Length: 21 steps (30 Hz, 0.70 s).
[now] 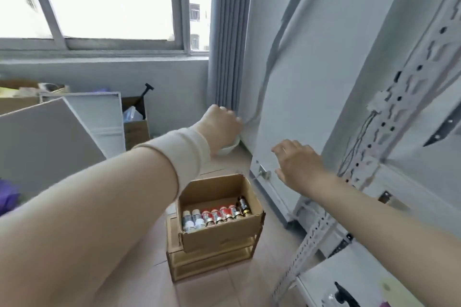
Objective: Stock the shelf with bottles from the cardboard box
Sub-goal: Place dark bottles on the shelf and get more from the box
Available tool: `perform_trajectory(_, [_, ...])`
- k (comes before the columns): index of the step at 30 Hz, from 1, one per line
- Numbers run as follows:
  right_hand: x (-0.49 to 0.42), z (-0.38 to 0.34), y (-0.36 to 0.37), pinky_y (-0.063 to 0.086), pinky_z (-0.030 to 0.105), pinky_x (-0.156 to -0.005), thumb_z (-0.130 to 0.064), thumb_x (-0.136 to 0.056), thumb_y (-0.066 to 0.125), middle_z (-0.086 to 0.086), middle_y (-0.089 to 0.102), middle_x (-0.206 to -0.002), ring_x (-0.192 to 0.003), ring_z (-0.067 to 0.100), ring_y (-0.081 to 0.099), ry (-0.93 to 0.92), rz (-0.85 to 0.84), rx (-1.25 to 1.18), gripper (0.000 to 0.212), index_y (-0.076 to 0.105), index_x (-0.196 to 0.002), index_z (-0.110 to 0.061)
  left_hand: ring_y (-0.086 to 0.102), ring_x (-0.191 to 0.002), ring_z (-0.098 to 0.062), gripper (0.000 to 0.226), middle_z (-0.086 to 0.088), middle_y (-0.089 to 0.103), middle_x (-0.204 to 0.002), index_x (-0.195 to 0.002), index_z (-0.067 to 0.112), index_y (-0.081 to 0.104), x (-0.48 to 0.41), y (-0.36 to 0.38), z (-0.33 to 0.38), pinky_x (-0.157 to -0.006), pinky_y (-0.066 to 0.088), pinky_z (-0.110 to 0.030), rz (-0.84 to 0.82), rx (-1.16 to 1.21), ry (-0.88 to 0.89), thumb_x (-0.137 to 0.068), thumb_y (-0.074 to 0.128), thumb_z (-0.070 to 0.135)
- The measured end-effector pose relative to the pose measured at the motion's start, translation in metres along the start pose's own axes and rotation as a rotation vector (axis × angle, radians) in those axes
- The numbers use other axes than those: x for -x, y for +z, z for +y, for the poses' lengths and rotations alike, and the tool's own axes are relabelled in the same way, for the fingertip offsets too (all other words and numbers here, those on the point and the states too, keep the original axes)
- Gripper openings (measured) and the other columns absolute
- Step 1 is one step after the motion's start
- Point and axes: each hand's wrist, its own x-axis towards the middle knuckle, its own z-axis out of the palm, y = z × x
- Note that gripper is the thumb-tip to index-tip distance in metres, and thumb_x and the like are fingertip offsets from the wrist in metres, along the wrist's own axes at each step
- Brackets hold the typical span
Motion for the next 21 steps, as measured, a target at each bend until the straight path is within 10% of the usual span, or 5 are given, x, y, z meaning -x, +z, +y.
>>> perform_trajectory(14, [-0.178, -0.031, 0.242, 0.041, 0.036, -0.096, -0.025, -0.093, 0.048, 0.01, 0.046, -0.132, -0.122, 0.028, 0.045, -0.025, -0.492, -0.144, 0.04, 0.038, -0.13, -0.012, 0.058, -0.111, -0.026, 0.028, -0.008, 0.06, -0.121, -0.122, 0.011, 0.049, -0.117, 0.296, 0.049, -0.085, 0.045, -0.034, -0.469, 0.396, -0.037, -0.095, 0.046, 0.018])
perform_trajectory(21, [-0.24, -0.039, 0.392, 0.039, 0.033, -0.098, -0.027, -0.094, 0.046, 0.007, 0.044, -0.133, -0.123, 0.025, 0.044, -0.014, -0.762, -0.389, 0.042, 0.038, -0.133, -0.015, 0.054, -0.118, -0.03, 0.045, -0.011, 0.055, -0.13, -0.131, 0.01, 0.041, -0.195, 0.426, 0.147, -0.091, 0.045, -0.038, -0.899, 0.995, -0.323, -0.094, 0.047, 0.035])
